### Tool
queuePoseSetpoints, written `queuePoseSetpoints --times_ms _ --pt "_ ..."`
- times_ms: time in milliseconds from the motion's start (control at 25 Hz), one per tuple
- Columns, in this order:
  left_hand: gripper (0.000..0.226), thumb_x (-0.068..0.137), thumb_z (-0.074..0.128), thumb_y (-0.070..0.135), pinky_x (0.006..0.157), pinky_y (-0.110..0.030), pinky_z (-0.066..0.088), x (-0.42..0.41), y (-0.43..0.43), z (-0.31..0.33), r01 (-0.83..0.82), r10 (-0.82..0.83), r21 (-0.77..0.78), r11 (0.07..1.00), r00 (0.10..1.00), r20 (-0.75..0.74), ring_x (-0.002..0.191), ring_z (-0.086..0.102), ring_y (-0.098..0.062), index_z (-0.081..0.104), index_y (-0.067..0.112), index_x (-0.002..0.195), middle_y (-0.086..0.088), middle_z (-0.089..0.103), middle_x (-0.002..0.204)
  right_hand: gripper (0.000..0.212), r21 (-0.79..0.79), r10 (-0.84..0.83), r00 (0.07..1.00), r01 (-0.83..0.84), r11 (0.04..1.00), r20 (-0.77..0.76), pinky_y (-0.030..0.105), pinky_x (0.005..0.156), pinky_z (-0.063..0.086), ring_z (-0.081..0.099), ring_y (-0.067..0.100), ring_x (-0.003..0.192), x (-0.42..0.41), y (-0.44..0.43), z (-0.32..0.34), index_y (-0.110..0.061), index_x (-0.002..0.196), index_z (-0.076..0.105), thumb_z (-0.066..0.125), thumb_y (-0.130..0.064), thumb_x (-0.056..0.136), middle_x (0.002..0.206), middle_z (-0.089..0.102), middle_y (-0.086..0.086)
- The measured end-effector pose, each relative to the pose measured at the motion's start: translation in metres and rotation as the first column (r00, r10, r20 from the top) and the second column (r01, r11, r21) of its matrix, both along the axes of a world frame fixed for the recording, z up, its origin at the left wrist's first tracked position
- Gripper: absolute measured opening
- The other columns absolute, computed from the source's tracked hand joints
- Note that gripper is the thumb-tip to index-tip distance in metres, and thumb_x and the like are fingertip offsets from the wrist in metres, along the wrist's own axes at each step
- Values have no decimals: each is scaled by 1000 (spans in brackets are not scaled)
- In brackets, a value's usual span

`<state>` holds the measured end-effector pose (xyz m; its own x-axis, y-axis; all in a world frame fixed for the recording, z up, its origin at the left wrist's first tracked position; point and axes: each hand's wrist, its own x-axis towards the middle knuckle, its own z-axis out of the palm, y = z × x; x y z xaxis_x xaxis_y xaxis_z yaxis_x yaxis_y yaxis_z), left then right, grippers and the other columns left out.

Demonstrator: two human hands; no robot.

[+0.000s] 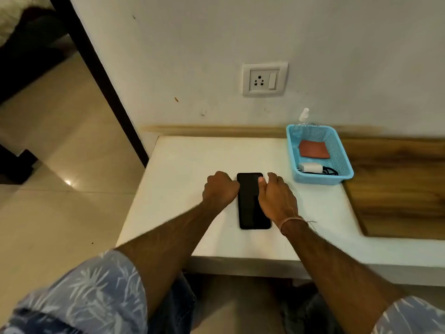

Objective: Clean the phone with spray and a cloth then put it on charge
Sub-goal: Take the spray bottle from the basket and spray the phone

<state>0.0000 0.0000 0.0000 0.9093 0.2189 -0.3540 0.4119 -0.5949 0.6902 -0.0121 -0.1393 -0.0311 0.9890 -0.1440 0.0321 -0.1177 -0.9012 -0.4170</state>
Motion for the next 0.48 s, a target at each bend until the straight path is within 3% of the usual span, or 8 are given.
queuePoseSetpoints --times_ms 120,320,480 --pt "22 80 57 10 79 -47 62 9 -3 -17 -119 114 -114 986 993 -43 79 73 -38 68 -7 89 -21 73 89 40 140 -169 985 172 975 -32 38 82 48 59 28 98 12 5 -13 -7 109 60 35 -37 102 108 63 12" --pt "19 88 55 7 83 -47 61 10 -1 -43 -178 180 -219 959 984 -15 86 72 -34 74 9 87 -13 75 92 25 477 -317 940 337 812 -125 27 72 42 61 21 86 19 3 -28 -11 92 65 43 -20 99 95 66 7" --pt "31 95 54 1 89 -46 59 14 0 -49 -264 289 -411 872 957 -2 93 71 -28 69 24 80 -9 74 98 26 670 -344 935 307 676 -82 26 87 49 61 15 98 19 9 -28 -20 109 68 45 -16 99 107 67 -3"
